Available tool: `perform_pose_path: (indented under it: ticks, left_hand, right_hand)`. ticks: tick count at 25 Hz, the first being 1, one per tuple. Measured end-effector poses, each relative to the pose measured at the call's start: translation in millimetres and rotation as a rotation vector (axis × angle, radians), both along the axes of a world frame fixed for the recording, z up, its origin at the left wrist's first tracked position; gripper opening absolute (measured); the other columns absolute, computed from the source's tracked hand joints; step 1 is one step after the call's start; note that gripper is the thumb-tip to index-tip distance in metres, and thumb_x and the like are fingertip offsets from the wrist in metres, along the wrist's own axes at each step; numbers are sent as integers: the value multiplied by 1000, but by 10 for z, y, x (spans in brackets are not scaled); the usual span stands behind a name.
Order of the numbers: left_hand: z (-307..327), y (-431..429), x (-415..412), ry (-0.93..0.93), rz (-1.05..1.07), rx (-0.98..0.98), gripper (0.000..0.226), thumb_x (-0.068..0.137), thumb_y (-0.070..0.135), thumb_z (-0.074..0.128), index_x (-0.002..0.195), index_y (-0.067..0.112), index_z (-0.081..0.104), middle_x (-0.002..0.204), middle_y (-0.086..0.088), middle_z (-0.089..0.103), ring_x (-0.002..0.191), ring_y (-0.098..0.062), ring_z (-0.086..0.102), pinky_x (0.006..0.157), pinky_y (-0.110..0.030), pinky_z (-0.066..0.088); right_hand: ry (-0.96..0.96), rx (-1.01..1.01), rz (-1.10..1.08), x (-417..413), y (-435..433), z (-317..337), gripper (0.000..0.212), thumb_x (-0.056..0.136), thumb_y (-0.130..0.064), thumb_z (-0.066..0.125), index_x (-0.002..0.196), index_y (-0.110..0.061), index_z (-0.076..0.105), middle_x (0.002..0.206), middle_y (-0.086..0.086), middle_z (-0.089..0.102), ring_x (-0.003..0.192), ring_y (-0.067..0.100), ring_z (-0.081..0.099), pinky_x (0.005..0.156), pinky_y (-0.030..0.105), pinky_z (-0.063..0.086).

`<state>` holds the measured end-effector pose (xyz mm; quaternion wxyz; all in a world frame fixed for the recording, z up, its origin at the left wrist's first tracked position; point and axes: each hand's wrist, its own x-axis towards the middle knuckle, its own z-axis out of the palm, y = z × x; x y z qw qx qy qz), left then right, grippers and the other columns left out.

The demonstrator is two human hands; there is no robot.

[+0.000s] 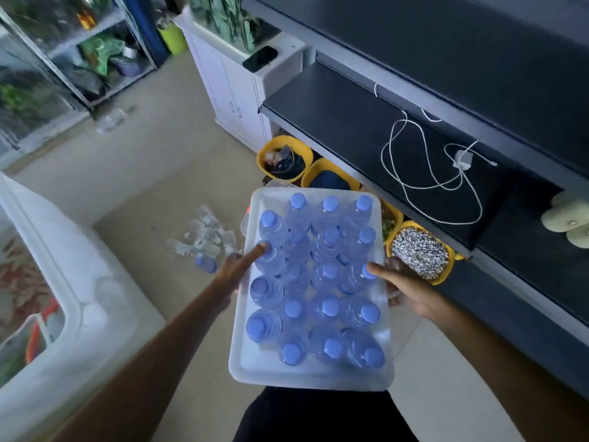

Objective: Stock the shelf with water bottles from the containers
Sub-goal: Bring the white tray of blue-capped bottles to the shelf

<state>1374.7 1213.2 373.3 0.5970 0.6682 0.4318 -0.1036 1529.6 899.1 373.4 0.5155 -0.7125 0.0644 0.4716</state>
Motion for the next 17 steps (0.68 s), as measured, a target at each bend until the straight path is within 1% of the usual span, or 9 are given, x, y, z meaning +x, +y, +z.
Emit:
perform_pose_path:
  ticks: [2, 4, 5, 7, 8, 10, 13, 15, 17]
  left_hand:
    - [-101, 252, 402, 42, 56, 26, 82, 62, 97, 55, 88, 21, 67, 72, 7, 66, 61, -13, 59, 60, -29, 42]
    - [-245, 493, 736, 46, -2, 44, 87, 54, 101, 51, 83, 20, 66, 58, 11, 61, 55, -9, 58, 55, -27, 42]
    - [-311, 614, 900, 34, -44, 49, 85, 53, 99, 52, 78, 19, 66, 50, 12, 57, 49, -7, 55, 51, -25, 40]
    - [-444, 841, 1201, 32, -77, 63, 83, 52, 97, 54, 72, 17, 62, 47, 12, 53, 43, -7, 49, 48, -26, 37]
    - [-519, 958, 1344, 40, -91, 63, 84, 52, 96, 54, 73, 15, 61, 50, 10, 53, 44, -9, 49, 48, -26, 36]
    - [-735, 1210, 1624, 64, -145, 68, 87, 52, 98, 55, 75, 14, 58, 63, 0, 53, 51, -16, 48, 51, -28, 37]
    - [-997, 1560, 2012, 103, -276, 58, 83, 51, 97, 55, 71, 16, 56, 67, -3, 53, 59, -20, 50, 60, -31, 40]
    - [-1141, 1769, 2260, 139, -338, 56, 89, 47, 99, 53, 76, 15, 60, 71, -5, 58, 64, -22, 55, 66, -33, 44]
    - [-1301, 1924, 2411, 162, -364, 44, 94, 45, 99, 54, 83, 14, 63, 78, -5, 62, 68, -24, 59, 68, -33, 46]
  right_hand:
    - [-28, -3, -30, 304, 268, -161, 38, 82, -45, 81, 87, -25, 48, 63, -10, 50, 51, 2, 54, 56, 27, 43]
    - [-34, -17, -59, 530, 478, -307, 28, 91, -38, 74, 86, -27, 49, 60, -13, 50, 48, -2, 52, 57, 28, 42]
    - [-35, -35, -73, 635, 593, -380, 31, 88, -41, 76, 87, -27, 48, 64, -11, 49, 50, -1, 53, 58, 29, 43]
    - [-43, -45, -131, 775, 781, -487, 47, 73, -56, 82, 90, -26, 50, 75, -6, 51, 61, 6, 57, 63, 32, 48]
    - [-42, -42, -148, 827, 859, -559, 53, 65, -62, 82, 94, -27, 54, 81, -4, 56, 70, 11, 60, 67, 35, 49]
    - [-27, -70, -182, 898, 1039, -741, 59, 61, -66, 83, 102, -31, 60, 92, -2, 64, 85, 19, 63, 76, 42, 50]
    - [7, -47, -272, 953, 1332, -938, 46, 71, -60, 79, 109, -38, 66, 98, -6, 72, 85, 17, 67, 73, 38, 50]
    - [41, -42, -341, 1003, 1502, -1064, 51, 72, -58, 77, 118, -38, 67, 101, -6, 73, 83, 14, 66, 71, 34, 50]
    - [48, -71, -380, 998, 1633, -1178, 59, 66, -62, 81, 114, -31, 66, 95, 1, 66, 78, 16, 61, 69, 33, 46]
